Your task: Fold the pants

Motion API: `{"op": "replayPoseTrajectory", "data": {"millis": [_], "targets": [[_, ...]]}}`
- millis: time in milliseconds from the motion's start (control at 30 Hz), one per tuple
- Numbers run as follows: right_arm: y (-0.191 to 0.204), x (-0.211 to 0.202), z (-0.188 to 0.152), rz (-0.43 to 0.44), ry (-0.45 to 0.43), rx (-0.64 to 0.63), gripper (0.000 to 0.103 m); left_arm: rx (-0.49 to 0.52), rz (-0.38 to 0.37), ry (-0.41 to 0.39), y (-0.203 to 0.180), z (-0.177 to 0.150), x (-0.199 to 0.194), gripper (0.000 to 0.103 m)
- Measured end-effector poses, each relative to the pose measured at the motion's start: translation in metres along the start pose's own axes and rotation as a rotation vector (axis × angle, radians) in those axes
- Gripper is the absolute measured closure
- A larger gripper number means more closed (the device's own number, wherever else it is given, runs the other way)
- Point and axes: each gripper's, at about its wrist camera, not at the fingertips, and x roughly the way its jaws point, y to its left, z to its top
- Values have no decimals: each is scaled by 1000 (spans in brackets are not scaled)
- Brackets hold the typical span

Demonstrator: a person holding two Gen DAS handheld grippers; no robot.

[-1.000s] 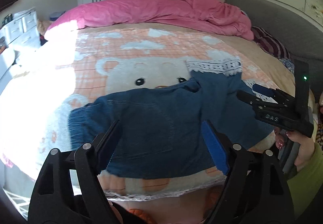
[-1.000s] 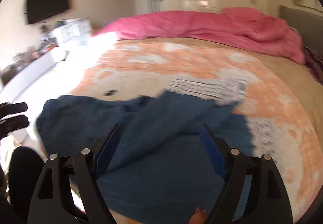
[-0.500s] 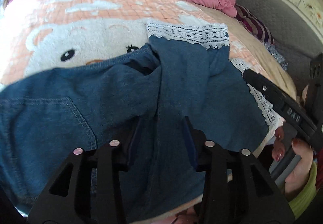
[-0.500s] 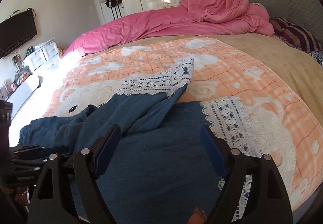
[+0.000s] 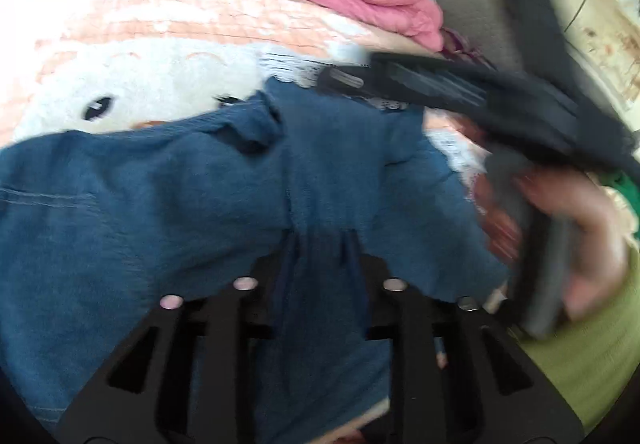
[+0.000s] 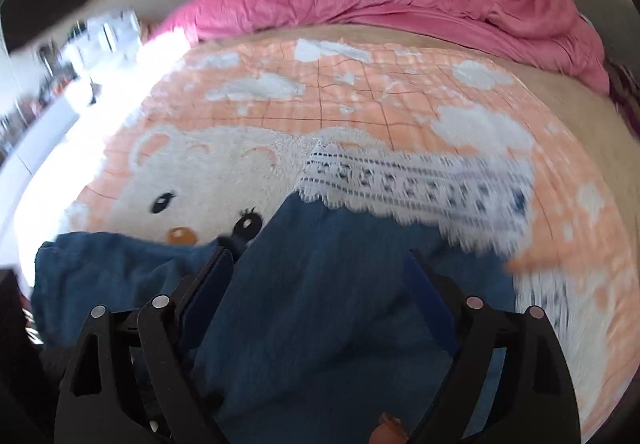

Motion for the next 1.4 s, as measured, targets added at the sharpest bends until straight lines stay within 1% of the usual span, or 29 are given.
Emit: {"op": "replayPoseTrajectory", "data": {"millis": [33,67,100,133,167,233,267,333,367,400,433,467,567,600,700,733,800,867,900,933,1000,1100,1233,1267,1333,1400], "targets": [[4,12,10,0,26,-13,17,0,-21,3,-1,-1,0,89],[7,22,18,-19,51,-16,17,12,-24,1,-4,-2,-1,89],[12,34,28,-56,78,-31,17,30,-18,2,-6,-2,-1,89],[18,43,34,-76,91,-58,17,41,-12,2,-7,-3,-1,89],[25,55,40,-107,111,-89,17,40,-15,2,-7,-3,0,89],[26,74,45,-169,160,-88,17,33,-25,10,-6,-2,1,89],[26,85,46,-193,181,-85,19,37,-22,11,-6,-2,2,89],[24,100,46,-229,199,-83,32,46,-21,10,-7,-2,1,89],[21,102,45,-226,180,-81,48,48,-18,11,-8,-1,6,89],[17,101,45,-213,161,-76,68,46,-21,12,-7,-1,6,89],[13,97,45,-186,144,-64,78,43,-18,14,-7,-1,6,89],[9,90,46,-166,127,-43,91,37,-15,15,-6,-1,7,89],[-15,53,44,-55,31,55,91,22,-16,12,-1,0,5,88],[-27,36,40,-25,3,94,91,21,-16,12,-1,0,5,87],[-60,-11,28,46,-74,199,92,21,-13,11,-2,0,5,78],[-68,-26,24,59,-96,228,92,25,-11,10,-3,0,5,71],[-85,-56,13,79,-142,278,92,42,-16,3,-8,-1,3,65],[-104,-84,-3,90,-182,326,92,77,-24,-13,-12,-4,-2,65],[-110,-95,-12,91,-196,348,92,98,-40,-18,-18,-2,-3,65],[-120,-105,-23,96,-207,379,92,117,-63,-18,-22,-3,-5,77],[-137,-116,-45,110,-203,441,92,161,-79,-25,-30,-6,-7,96],[-157,-126,-85,130,-182,543,92,242,-87,-25,-42,-11,-11,100],[-174,-127,-139,143,-126,666,92,323,-88,-5,-56,-19,-16,100],[-176,-126,-150,154,-107,687,92,340,-85,3,-62,-21,-18,100],[-178,-126,-172,158,-83,728,92,364,-86,19,-62,-29,-24,100],[-175,-127,-184,165,-65,731,92,378,-69,42,-64,-32,-22,100]]}}
